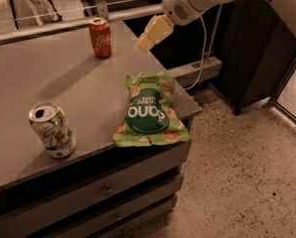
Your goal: Move coke can near green rice chip bag
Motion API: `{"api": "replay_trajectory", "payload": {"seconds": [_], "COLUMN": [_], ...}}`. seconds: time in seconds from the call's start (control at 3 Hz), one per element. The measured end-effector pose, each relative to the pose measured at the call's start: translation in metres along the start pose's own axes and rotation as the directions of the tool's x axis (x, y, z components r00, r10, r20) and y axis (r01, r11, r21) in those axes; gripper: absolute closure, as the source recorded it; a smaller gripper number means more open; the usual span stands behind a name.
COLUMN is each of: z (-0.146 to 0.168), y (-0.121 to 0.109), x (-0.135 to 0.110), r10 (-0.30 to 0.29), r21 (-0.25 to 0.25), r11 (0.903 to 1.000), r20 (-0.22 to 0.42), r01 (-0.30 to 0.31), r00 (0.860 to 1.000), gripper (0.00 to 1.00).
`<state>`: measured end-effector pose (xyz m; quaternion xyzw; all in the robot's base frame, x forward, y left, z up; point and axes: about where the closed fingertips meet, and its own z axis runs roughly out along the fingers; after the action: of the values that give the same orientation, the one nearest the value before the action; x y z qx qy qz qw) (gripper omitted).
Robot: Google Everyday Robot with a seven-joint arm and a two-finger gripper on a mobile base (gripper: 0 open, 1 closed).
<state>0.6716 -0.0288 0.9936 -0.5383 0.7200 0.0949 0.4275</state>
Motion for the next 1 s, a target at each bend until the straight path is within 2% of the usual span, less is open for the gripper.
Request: {"api": "replay_trajectory", "payload": {"seconds": [0.33, 0.67, 1.0], "z": [0.032, 0.067, 0.067], "y": [-0.014, -0.027, -0.027], "x": [-0.030, -0.058, -0.058], "r10": [0.054, 0.103, 0.103], "r21": [0.034, 0.076, 0.076], "r11": [0.9978, 0.9898, 0.9898], "r20": [0.091, 0.195, 0.195], "r01": [-0.057, -0.120, -0.120], "r00": [0.994, 0.975, 0.975], "gripper": [0.00, 0.00, 0.00]}}
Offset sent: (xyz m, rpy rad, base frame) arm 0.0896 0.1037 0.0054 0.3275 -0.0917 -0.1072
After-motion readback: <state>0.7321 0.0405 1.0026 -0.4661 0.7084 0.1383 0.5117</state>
